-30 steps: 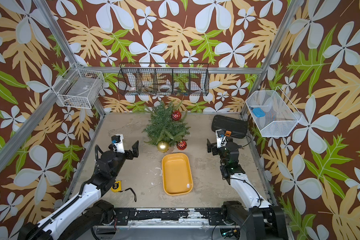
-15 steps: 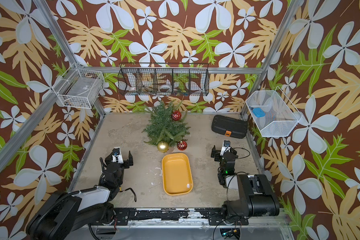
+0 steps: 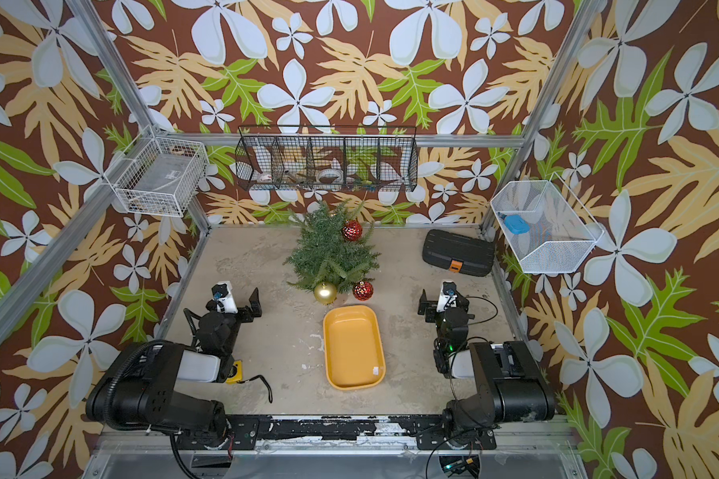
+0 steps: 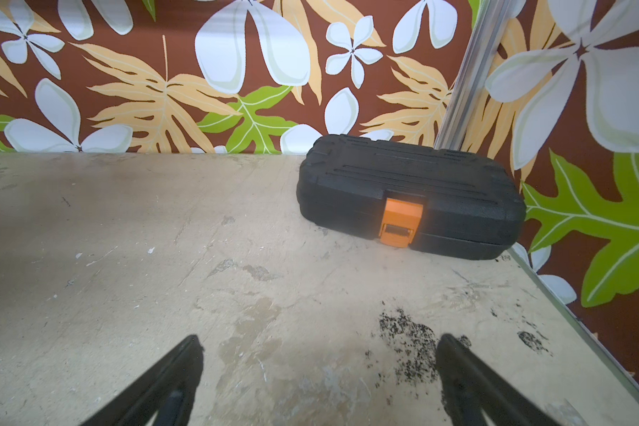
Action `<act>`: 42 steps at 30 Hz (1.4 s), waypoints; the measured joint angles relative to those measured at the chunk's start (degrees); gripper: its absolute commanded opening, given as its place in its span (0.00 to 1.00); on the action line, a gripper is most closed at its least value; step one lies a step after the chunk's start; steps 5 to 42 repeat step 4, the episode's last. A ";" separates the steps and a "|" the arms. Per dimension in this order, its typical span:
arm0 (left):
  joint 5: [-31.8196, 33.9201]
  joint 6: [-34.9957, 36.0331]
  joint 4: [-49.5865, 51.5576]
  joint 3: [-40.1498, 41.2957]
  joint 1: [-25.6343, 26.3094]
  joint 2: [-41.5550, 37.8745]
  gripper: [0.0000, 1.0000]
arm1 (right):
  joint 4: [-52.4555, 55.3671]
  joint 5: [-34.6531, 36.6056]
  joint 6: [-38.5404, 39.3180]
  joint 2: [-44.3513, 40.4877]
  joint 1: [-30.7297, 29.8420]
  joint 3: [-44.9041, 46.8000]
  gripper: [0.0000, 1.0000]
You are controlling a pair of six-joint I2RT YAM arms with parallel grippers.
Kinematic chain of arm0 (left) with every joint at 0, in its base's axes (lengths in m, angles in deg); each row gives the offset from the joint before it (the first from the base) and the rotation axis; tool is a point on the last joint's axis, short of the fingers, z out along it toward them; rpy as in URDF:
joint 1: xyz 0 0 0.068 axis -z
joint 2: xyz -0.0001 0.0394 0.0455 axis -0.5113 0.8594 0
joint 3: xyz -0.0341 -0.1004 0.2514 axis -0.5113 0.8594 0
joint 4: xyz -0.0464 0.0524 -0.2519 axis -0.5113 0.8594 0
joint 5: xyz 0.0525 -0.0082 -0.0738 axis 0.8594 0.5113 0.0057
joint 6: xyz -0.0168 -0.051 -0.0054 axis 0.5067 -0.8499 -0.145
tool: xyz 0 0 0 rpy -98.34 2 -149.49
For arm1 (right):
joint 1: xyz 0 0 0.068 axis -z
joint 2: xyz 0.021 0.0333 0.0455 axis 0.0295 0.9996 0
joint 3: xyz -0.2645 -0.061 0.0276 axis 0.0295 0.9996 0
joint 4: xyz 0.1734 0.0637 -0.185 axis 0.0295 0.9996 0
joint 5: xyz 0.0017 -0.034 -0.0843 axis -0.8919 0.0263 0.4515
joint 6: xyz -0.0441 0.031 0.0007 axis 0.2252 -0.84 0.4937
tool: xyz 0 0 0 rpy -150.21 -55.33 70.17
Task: Decorate the small christmas tree with ornaments
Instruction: Reset both arms
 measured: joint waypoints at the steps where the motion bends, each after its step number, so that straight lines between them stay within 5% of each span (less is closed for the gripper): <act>1: -0.57 0.00 -0.35 0.02 0.00 0.11 1.00 | 0.00 0.13 0.02 0.17 -0.02 -0.07 1.00; 42: -1.25 -0.11 -0.17 0.07 0.00 -0.04 1.00 | 0.00 0.13 0.20 0.48 -0.04 -0.35 1.00</act>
